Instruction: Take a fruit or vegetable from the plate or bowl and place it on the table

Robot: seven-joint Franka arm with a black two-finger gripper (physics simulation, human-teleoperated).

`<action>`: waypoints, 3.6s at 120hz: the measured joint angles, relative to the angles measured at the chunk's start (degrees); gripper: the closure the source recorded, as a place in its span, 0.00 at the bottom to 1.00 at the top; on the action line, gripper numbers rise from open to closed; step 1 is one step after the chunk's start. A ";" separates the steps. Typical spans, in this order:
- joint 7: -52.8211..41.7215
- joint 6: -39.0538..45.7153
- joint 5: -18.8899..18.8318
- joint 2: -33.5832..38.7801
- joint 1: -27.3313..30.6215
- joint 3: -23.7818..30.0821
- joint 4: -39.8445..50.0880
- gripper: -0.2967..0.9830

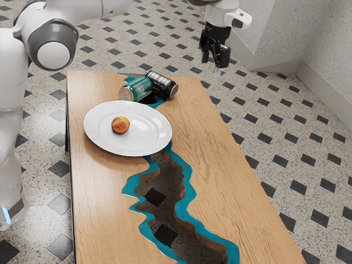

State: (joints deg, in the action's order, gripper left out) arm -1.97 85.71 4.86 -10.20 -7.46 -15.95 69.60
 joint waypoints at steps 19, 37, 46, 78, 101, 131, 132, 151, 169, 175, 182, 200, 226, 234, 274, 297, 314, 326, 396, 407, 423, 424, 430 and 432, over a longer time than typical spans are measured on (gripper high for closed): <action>-0.66 -0.54 0.34 0.15 -0.27 0.24 -0.62 0.23; -1.11 -0.81 0.44 -1.03 -1.48 0.39 -0.09 0.23; -1.30 -0.99 0.42 -1.25 -1.76 0.23 1.13 0.23; -1.79 10.89 -4.03 27.76 -4.91 -3.07 51.01 0.23; -1.91 20.61 -7.78 32.41 -0.99 -7.14 62.83 0.23; -1.61 25.95 -9.04 33.32 2.12 -7.32 64.84 0.23; -1.60 26.03 -9.05 33.45 2.28 -7.31 64.98 0.23; -1.42 26.81 -9.32 37.52 3.45 -7.13 69.05 0.23; -1.29 26.92 -9.59 39.63 4.68 -6.85 71.33 0.23; -1.25 26.95 -9.77 39.74 4.93 -6.83 71.49 0.23; -1.20 26.97 -9.88 39.78 5.41 -6.82 71.97 0.23; -1.10 26.97 -10.00 39.87 5.62 -6.74 72.48 0.23; -0.96 27.20 -9.97 39.26 5.41 -5.09 72.03 0.23; -0.92 27.30 -9.86 38.97 5.30 -4.33 71.96 0.23; -0.20 27.17 -9.63 41.34 5.39 -3.31 74.18 0.23; 0.15 27.42 -9.62 40.71 5.39 -3.24 75.87 0.23; 0.34 27.92 -9.49 39.34 5.16 -3.22 76.04 0.23; 0.45 28.91 -9.46 38.36 5.03 -3.21 76.03 0.24; 4.20 27.51 -10.33 21.63 4.31 12.53 48.30 0.42; 4.55 26.85 -10.25 13.54 2.12 13.20 40.67 0.42; 4.95 26.34 -10.16 6.64 -1.04 13.33 35.05 0.43; 4.97 26.32 -10.16 6.52 -1.15 13.33 34.95 0.43; 5.07 26.21 -10.09 6.07 -1.60 13.26 34.62 0.36; 5.08 26.17 -10.05 5.99 -1.66 13.23 34.56 0.34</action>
State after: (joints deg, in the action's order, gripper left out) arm 3.11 111.88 -5.19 -4.21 -9.11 -2.72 104.16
